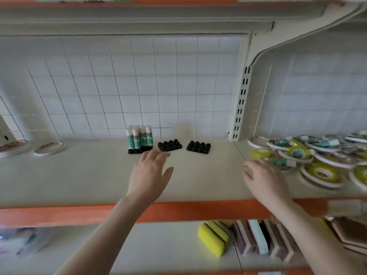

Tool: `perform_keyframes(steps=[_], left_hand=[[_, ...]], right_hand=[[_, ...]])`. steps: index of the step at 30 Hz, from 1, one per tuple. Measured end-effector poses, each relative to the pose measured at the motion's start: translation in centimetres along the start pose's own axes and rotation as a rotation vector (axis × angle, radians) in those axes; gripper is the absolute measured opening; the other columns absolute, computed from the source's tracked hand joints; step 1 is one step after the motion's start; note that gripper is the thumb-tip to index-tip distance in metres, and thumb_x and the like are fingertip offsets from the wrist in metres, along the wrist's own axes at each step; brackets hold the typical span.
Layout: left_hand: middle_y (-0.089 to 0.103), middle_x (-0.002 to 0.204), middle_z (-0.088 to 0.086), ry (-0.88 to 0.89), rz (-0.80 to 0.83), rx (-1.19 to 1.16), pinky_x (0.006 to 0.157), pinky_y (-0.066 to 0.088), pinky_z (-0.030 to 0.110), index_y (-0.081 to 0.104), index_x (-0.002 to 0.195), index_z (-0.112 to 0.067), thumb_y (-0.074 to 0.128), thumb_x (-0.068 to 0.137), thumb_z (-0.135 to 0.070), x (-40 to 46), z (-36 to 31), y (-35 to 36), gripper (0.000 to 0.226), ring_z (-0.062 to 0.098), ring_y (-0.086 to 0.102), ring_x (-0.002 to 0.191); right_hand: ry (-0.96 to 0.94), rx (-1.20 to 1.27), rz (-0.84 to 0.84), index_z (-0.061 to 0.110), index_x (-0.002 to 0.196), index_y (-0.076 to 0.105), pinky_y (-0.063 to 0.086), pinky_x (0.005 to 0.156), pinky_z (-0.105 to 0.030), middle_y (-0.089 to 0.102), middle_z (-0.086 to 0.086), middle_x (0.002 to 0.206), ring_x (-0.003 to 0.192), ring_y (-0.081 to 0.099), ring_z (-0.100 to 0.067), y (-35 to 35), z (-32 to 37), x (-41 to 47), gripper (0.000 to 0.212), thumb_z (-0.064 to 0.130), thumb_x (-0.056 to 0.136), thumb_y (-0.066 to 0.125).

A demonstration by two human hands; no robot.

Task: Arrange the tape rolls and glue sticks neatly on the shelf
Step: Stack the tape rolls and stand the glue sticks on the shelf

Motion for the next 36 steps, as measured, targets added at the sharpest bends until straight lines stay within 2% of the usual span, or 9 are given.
perform_keyframes(steps=[5,8,11,15,20,26,30,36], left_hand=[[0.055,0.122,0.003,-0.006,0.064,-0.065,0.089,0.041,0.035,0.055,0.127,-0.015,0.058,0.09,-0.03,-1.8,-4.5,1.2,0.04,0.025,0.047,0.114],[0.054,0.123,0.003,0.012,0.081,-0.083,0.091,0.04,0.035,0.054,0.128,-0.015,0.057,0.091,-0.031,-1.6,-7.6,1.8,0.041,0.024,0.046,0.116],[0.053,0.125,0.003,0.024,0.086,-0.085,0.093,0.039,0.035,0.054,0.128,-0.015,0.057,0.091,-0.031,-1.1,-10.7,2.8,0.041,0.024,0.044,0.119],[0.054,0.126,0.002,0.039,0.082,-0.095,0.093,0.039,0.034,0.054,0.128,-0.016,0.058,0.091,-0.031,0.3,-15.7,5.5,0.04,0.024,0.043,0.12],[0.056,0.118,0.002,0.049,0.064,-0.149,0.088,0.041,0.033,0.057,0.125,-0.017,0.059,0.089,-0.029,2.9,-24.1,10.3,0.038,0.024,0.047,0.113],[0.062,0.112,0.008,0.05,0.068,-0.15,0.085,0.044,0.037,0.064,0.115,-0.014,0.064,0.085,-0.027,5.1,-30.3,14.6,0.032,0.032,0.054,0.105],[0.059,0.12,0.006,0.012,0.086,-0.127,0.091,0.04,0.035,0.061,0.121,-0.016,0.064,0.086,-0.026,6.3,-31.2,15.6,0.037,0.028,0.049,0.113],[0.06,0.117,0.005,0.044,0.091,-0.132,0.092,0.04,0.036,0.062,0.121,-0.018,0.064,0.086,-0.025,8.2,-31.7,15.9,0.036,0.027,0.05,0.113]], right_hand=[[0.042,-0.066,-0.049,0.011,0.113,0.064,0.047,0.073,-0.034,0.064,-0.008,0.102,0.092,0.059,-0.026,-2.9,-5.0,-3.1,0.027,0.021,0.089,0.056],[0.075,-0.082,-0.094,0.01,0.104,0.067,0.041,0.065,-0.031,0.066,-0.009,0.095,0.086,0.06,-0.028,-4.3,-8.4,-3.8,0.021,0.017,0.087,0.06],[0.097,-0.053,-0.121,0.009,0.096,0.068,0.039,0.064,-0.033,0.064,-0.01,0.09,0.083,0.059,-0.029,-5.0,-11.9,-4.1,0.016,0.017,0.087,0.059],[0.104,-0.048,-0.111,0.014,0.106,0.066,0.049,0.065,-0.034,0.064,-0.005,0.096,0.085,0.061,-0.024,-5.2,-17.8,-4.4,0.021,0.025,0.089,0.059],[0.056,0.012,-0.268,0.008,0.094,0.07,0.05,0.055,-0.034,0.066,-0.009,0.083,0.07,0.064,-0.03,-5.8,-26.0,-3.8,0.02,0.009,0.075,0.074],[-0.059,0.058,-0.275,0.008,0.097,0.07,0.052,0.062,-0.034,0.068,-0.007,0.088,0.077,0.064,-0.028,-5.8,-31.4,-2.0,0.021,0.009,0.076,0.073],[-0.126,0.077,-0.305,0.006,0.094,0.07,0.055,0.059,-0.039,0.067,-0.008,0.083,0.075,0.063,-0.03,-5.8,-32.3,-0.1,0.018,0.007,0.076,0.073],[-0.143,0.041,-0.266,0.006,0.099,0.069,0.055,0.067,-0.041,0.068,-0.008,0.092,0.086,0.062,-0.031,-5.0,-32.4,3.0,0.019,0.011,0.081,0.065]])
Point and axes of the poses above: each hand's wrist, its own x-axis towards the middle knuckle, its own y-axis out of the palm, z = x × y, the point moved 4 cm from there along x, towards the middle knuckle
